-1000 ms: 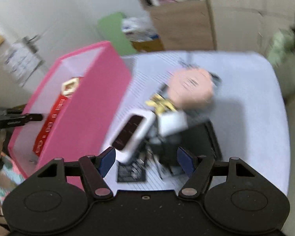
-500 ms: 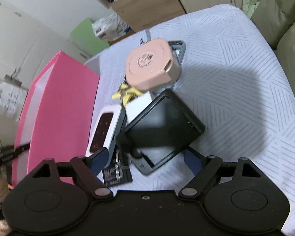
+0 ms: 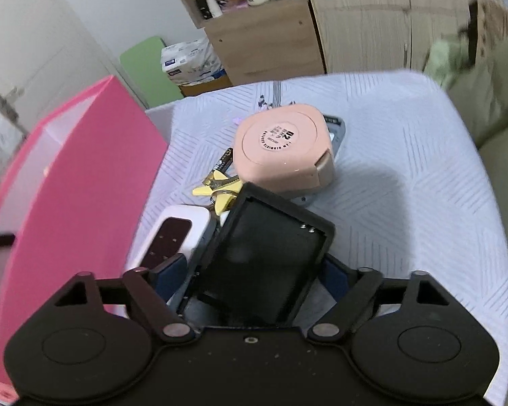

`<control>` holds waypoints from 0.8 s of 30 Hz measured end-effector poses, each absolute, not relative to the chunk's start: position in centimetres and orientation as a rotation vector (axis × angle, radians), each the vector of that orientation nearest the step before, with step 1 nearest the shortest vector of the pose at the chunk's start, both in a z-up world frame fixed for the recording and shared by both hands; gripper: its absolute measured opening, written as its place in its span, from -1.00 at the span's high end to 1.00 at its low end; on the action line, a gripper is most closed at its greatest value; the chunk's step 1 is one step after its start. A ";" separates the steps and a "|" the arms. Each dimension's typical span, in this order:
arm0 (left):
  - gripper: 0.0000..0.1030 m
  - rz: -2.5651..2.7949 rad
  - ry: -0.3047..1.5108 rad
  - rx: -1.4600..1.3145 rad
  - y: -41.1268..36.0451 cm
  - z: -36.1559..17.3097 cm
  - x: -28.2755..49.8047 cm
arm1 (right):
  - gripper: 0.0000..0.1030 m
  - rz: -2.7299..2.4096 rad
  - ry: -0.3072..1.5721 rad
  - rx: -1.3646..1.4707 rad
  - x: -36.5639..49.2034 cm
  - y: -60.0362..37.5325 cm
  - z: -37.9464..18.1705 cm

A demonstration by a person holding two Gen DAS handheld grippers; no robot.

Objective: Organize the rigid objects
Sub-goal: 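Carry the black phone case into the pink box beside the stand and release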

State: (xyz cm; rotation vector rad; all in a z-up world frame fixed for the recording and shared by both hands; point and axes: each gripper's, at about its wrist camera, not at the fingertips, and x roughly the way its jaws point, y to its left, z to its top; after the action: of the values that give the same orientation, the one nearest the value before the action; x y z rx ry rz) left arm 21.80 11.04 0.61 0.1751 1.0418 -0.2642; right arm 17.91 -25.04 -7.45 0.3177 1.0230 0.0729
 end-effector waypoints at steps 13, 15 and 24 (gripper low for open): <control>0.84 -0.259 1.043 0.157 11.3 0.7 21.8 | -0.47 0.150 0.850 0.161 15.8 -23.3 -3.4; 0.84 -0.256 1.044 0.155 11.3 0.8 21.8 | -0.47 0.190 0.804 0.137 15.5 -22.5 -2.0; 0.84 -0.263 1.026 0.122 11.8 0.6 21.6 | -0.47 0.500 0.725 0.186 17.0 -17.6 4.5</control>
State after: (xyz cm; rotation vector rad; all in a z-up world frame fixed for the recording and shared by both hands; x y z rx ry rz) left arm 21.58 11.83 0.60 0.1217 1.0264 -0.2626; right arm 16.95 -17.61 4.50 0.1858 0.7255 0.4996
